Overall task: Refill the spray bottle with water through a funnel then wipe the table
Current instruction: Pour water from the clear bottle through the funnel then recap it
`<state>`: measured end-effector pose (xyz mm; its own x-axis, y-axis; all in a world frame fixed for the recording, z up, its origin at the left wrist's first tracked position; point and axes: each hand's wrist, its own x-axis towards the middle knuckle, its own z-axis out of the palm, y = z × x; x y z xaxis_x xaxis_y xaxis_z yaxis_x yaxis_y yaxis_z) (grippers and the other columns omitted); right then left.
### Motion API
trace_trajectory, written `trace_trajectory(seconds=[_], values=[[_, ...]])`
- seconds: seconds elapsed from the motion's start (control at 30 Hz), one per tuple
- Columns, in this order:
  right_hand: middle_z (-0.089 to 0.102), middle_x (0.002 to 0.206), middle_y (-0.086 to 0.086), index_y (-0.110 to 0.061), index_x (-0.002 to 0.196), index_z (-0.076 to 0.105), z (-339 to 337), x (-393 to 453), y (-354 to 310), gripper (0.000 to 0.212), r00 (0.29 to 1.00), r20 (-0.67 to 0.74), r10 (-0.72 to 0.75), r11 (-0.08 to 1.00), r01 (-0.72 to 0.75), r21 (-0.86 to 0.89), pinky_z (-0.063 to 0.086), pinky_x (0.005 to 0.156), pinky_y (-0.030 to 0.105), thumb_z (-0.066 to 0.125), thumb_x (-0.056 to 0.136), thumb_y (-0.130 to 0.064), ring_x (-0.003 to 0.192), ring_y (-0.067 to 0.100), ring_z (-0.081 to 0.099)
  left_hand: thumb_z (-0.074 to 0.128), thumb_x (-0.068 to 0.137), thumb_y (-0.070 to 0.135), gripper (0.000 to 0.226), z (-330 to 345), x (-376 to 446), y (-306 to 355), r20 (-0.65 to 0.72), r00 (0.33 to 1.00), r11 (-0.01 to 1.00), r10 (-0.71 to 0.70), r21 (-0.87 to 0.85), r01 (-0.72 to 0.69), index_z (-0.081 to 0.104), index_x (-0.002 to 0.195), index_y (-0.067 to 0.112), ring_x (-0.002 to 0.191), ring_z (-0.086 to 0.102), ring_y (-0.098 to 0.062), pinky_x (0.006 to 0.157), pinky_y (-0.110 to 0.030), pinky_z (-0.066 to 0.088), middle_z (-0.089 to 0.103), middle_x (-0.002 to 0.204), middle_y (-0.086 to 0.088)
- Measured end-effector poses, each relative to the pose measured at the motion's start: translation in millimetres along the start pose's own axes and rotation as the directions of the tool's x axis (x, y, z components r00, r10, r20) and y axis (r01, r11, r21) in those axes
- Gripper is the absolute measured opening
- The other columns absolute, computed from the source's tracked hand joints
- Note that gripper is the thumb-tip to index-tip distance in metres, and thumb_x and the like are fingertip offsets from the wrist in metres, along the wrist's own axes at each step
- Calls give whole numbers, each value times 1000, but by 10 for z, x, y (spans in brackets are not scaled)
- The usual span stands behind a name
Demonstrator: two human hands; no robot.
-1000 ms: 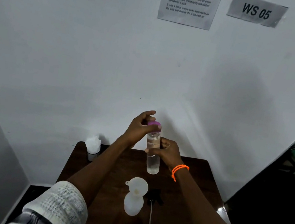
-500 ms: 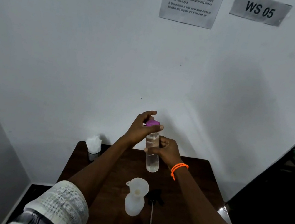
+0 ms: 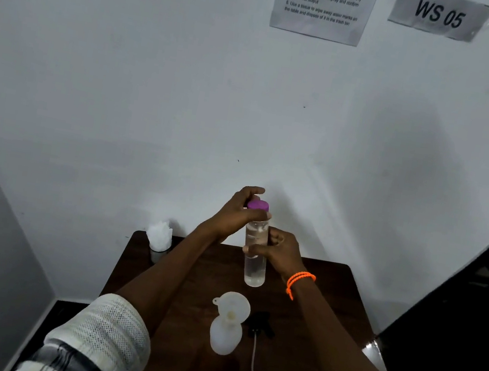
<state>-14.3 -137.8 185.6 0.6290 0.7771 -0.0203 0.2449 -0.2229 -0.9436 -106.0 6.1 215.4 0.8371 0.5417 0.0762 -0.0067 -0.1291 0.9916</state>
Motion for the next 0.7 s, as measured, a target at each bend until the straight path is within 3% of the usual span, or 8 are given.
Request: trace_trajectory(seconds=[0.07, 0.13, 0.23, 0.37, 0.5, 0.6, 0.7], values=[[79, 86, -1, -20, 88, 80, 1, -7, -9, 33, 1000, -7, 0, 1000, 0, 10, 60, 80, 36, 93, 58, -13, 83, 17, 75, 74, 80, 11, 61, -20, -6, 2, 41, 999, 999, 25, -39, -23, 57, 137, 23, 122, 59, -18, 98, -28, 50, 61, 132, -3], [79, 87, 0, -19, 88, 80, -6, -1, -13, 33, 1000, -13, 0, 1000, 1, 15, 61, 83, 40, 93, 59, -13, 84, 19, 75, 78, 79, 6, 53, -28, -6, -16, -3, 997, 997, 76, -15, -76, 66, 128, 21, 117, 65, -21, 96, -29, 54, 69, 125, -1], [79, 88, 0, -20, 89, 80, -20, 8, 1, 35, 1000, -13, -1, 1000, 1, 1, 61, 86, 43, 93, 58, -15, 85, 19, 75, 95, 64, 19, 51, -7, -38, 3, -144, 984, 994, 105, -19, -109, 75, 111, 21, 104, 71, -19, 88, -31, 59, 76, 108, 3], [80, 87, -3, -23, 89, 80, -41, -14, 62, 36, 1000, -16, -3, 1000, 3, -22, 61, 87, 42, 94, 56, -16, 84, 16, 75, 97, 59, 34, 50, 5, -52, 73, -296, 949, 992, 105, -33, -120, 76, 103, 25, 95, 72, -12, 83, -26, 60, 76, 101, 7], [79, 87, -4, -24, 89, 80, -111, -55, 151, 36, 1000, -28, -9, 999, 8, -48, 61, 86, 42, 94, 57, -17, 84, 16, 76, 88, 71, 42, 33, -98, -49, 49, -322, 946, 999, 37, -23, -47, 77, 100, 29, 94, 71, -11, 84, -26, 58, 76, 99, 11], [79, 86, -2, -23, 87, 79, -192, -104, 243, 34, 999, -33, -11, 997, 8, -81, 61, 85, 43, 94, 57, -17, 84, 18, 76, 75, 84, 32, 13, -193, -86, -150, -314, 948, 996, -56, -79, 33, 78, 93, 23, 79, 69, -17, 80, -35, 58, 75, 88, 3], [79, 82, 0, -20, 83, 78, -250, -153, 368, 31, 999, -38, -4, 992, -1, -127, 62, 81, 43, 95, 57, -14, 83, 21, 76, 68, 83, 31, 18, -247, -216, -421, -340, 925, 985, -171, -93, 148, 76, 83, 15, 71, 61, -21, 69, -35, 54, 70, 75, -3]])
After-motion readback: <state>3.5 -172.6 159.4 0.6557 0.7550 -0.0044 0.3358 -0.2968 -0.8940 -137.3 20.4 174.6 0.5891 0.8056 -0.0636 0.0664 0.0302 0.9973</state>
